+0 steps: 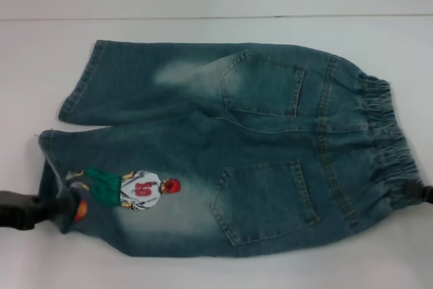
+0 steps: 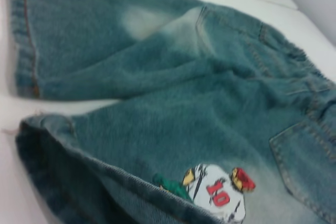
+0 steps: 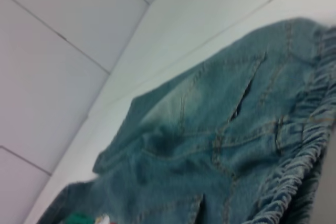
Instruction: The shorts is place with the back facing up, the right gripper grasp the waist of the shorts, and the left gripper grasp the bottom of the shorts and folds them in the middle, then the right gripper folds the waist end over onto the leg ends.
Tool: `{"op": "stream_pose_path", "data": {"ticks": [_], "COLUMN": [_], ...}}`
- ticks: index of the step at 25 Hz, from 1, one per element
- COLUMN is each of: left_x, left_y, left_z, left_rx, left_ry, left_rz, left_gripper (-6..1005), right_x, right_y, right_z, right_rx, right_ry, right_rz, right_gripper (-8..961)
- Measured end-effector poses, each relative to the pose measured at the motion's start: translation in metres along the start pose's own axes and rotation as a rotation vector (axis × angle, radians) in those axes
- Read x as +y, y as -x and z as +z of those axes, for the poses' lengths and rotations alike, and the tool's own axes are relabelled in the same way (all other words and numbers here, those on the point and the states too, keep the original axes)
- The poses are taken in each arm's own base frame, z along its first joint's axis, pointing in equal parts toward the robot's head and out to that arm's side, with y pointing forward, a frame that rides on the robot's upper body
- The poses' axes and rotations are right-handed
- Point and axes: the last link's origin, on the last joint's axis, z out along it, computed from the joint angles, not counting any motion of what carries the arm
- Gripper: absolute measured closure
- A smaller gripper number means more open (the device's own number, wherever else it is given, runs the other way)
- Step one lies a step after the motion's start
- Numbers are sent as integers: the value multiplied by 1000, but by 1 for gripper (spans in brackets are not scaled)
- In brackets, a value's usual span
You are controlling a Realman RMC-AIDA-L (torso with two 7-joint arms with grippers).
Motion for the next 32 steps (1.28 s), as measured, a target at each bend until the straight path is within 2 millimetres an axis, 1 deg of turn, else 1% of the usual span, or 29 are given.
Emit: {"op": "stream_pose_path", "data": {"ticks": [5,10,14,17,21,23,26,28,32], "left_x": [-2,-2,-4,-7,-13,-15,-18,-17,-19], "left_y": [-7,-24,-45,-60,-86,-96,-115,-133,-152], "left_z": [-13,-15,-12,-11,-8,-5,4,16,26], "left_rx": [65,110,138,170,243,261,284,303,344], "left_ry": [13,24,24,9,-21,-35,-62,-80,-118], "left_rz": [-9,6,31,36,53,55,64,78,90], "left_gripper": [973,973,973,973,973,972,971,971,971], "right_x": [2,10,14,14,14,13,9,8,8], "right_y": [8,25,44,55,67,72,82,90,104], "right_z": [-13,-13,-6,0,11,17,27,34,46], "right_rx": [-71,-199,-298,-372,-466,-500,-553,-583,-634], "right_ry": [22,78,116,115,111,107,86,77,56], "right_rz": [8,22,30,56,82,98,131,145,155], "right_gripper": [910,910,910,911,903,899,893,889,881]}}
